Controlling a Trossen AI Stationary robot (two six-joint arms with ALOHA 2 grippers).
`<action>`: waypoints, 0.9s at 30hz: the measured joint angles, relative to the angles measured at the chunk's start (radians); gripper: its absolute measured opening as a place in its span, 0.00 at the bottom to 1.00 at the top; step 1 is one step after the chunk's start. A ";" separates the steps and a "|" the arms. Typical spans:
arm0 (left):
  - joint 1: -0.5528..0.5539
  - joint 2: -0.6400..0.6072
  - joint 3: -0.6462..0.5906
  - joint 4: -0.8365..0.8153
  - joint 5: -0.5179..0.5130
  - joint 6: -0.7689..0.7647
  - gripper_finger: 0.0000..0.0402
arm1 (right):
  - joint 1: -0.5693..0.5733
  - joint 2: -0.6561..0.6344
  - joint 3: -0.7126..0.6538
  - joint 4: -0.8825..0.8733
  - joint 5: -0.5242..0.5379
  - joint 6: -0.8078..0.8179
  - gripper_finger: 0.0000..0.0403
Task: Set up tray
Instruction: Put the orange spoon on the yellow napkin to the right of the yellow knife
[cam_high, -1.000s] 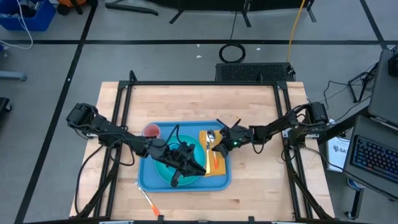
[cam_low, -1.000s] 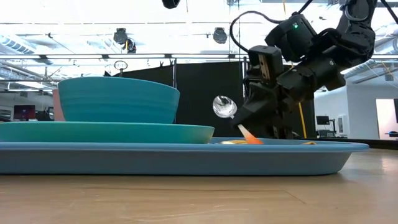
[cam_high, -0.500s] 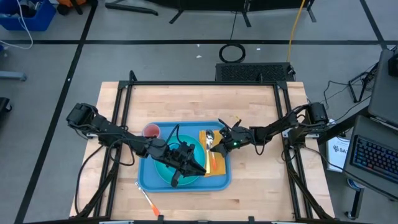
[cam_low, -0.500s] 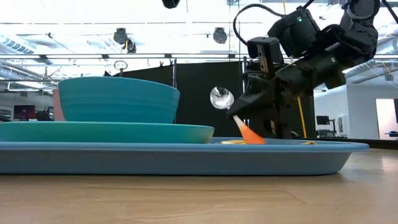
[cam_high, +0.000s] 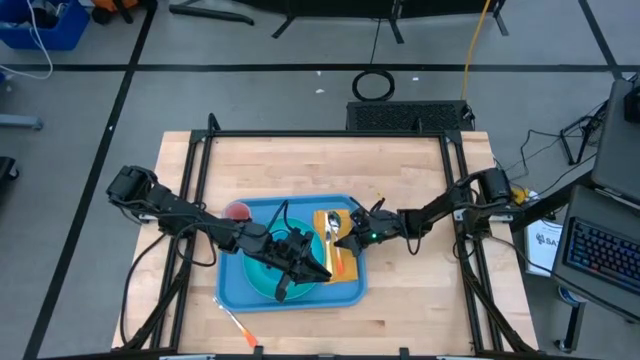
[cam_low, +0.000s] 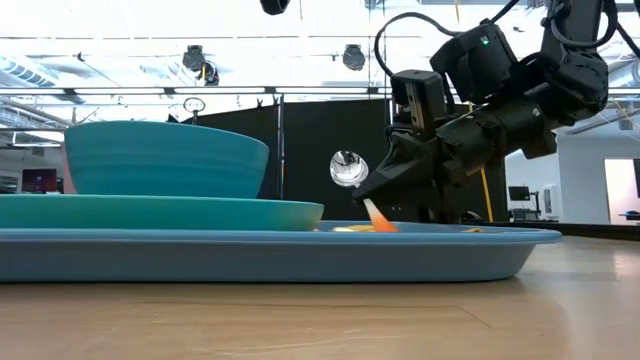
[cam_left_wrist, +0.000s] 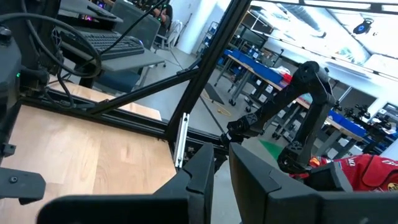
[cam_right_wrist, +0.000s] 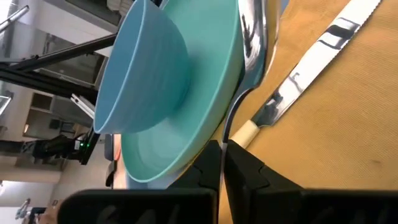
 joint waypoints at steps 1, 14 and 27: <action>0.000 0.000 0.000 0.000 0.000 0.000 0.13 | -0.002 0.001 0.000 -0.003 0.000 0.000 0.00; 0.000 0.000 0.000 -0.001 0.000 -0.003 0.13 | -0.005 0.003 -0.002 -0.014 -0.003 -0.012 0.08; 0.000 0.000 0.000 -0.001 0.000 -0.003 0.13 | -0.005 0.005 -0.003 -0.015 -0.036 -0.007 0.22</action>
